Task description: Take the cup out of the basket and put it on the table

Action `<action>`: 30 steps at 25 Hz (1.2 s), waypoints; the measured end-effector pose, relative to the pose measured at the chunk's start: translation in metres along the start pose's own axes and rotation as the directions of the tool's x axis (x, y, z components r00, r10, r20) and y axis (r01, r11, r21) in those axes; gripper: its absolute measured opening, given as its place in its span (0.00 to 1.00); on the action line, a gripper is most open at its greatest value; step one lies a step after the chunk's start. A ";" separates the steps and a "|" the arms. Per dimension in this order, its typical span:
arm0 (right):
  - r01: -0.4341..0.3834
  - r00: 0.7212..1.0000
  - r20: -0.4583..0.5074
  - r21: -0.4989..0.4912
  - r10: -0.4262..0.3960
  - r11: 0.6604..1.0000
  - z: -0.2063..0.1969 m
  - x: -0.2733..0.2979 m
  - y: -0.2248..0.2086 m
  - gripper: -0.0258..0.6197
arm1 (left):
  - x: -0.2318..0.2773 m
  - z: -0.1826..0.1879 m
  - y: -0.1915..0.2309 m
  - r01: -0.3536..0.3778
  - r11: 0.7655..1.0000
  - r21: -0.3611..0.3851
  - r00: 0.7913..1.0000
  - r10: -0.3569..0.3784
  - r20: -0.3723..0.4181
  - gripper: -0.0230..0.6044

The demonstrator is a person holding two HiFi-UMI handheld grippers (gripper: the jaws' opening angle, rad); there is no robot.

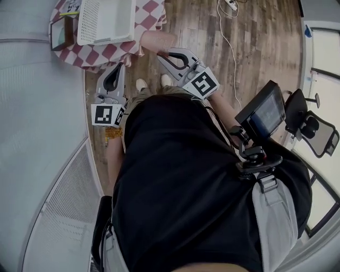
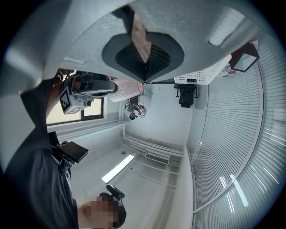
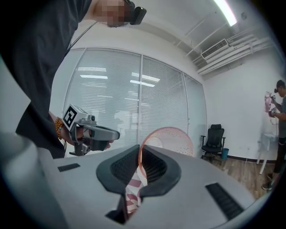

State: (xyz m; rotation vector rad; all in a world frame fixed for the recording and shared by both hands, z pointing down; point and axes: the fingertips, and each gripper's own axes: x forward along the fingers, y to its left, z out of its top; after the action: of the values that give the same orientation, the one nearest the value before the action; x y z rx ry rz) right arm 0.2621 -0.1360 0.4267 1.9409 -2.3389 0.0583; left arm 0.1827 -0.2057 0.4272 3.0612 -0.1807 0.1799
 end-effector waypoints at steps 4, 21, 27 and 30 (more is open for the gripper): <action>-0.021 1.000 -0.012 -0.011 0.021 1.000 -0.008 0.005 0.007 0.08 | -0.001 -0.003 0.000 0.020 1.000 -0.004 1.000 -0.020 -0.014 0.05; -0.053 0.997 -0.064 -0.016 0.052 0.998 -0.014 0.042 0.032 0.08 | -0.020 -0.027 0.027 0.038 0.998 -0.041 0.998 -0.040 -0.046 0.05; -0.064 0.992 -0.109 -0.041 0.059 0.997 -0.024 0.068 0.047 0.08 | -0.033 -0.043 0.049 0.041 0.997 -0.060 0.998 -0.044 -0.042 0.05; -0.065 0.993 -0.104 -0.056 0.059 0.996 -0.019 0.076 0.049 0.08 | -0.036 -0.046 0.053 0.045 0.996 -0.071 0.998 -0.048 -0.036 0.05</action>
State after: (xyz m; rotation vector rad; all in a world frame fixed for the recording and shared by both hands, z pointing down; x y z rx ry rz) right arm 0.2009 -0.1998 0.4552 1.7939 -2.3083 0.0900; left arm 0.1357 -0.2509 0.4713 2.9861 -0.1112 0.2232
